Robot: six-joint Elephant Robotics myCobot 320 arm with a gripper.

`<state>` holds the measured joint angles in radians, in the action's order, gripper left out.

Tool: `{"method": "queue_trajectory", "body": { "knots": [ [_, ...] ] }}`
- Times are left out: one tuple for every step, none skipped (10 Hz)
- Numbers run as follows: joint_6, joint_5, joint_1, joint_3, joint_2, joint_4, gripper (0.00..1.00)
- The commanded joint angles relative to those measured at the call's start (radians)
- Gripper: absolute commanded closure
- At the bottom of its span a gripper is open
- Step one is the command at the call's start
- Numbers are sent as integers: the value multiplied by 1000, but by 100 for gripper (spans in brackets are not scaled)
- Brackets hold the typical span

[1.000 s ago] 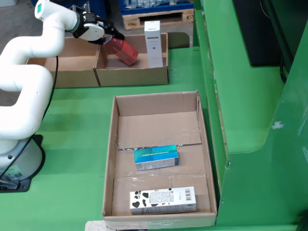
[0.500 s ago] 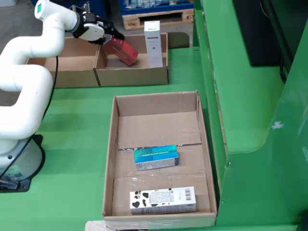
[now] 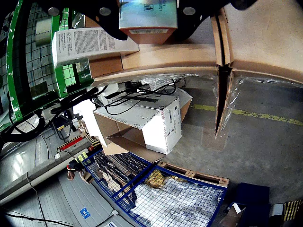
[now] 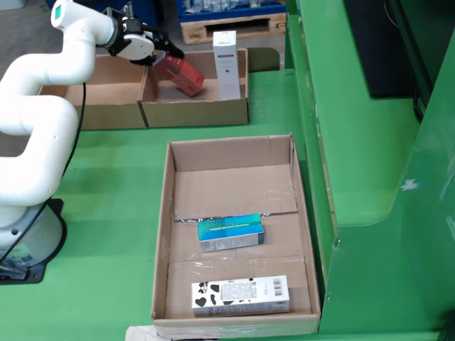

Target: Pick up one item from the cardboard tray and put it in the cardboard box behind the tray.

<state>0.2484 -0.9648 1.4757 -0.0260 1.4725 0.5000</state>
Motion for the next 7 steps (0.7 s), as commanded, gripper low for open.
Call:
{"method": "queue_trajectory", "body": {
  "knots": [
    [8,11,6,26,-31,12,40],
    [8,11,6,26,-31,12,30],
    [20,11,6,26,-31,12,20],
    [27,11,6,26,-31,12,10],
    [33,11,6,26,-31,12,0],
    [40,11,6,26,-31,12,0],
    [57,11,6,26,-31,12,0]
  ]
}}
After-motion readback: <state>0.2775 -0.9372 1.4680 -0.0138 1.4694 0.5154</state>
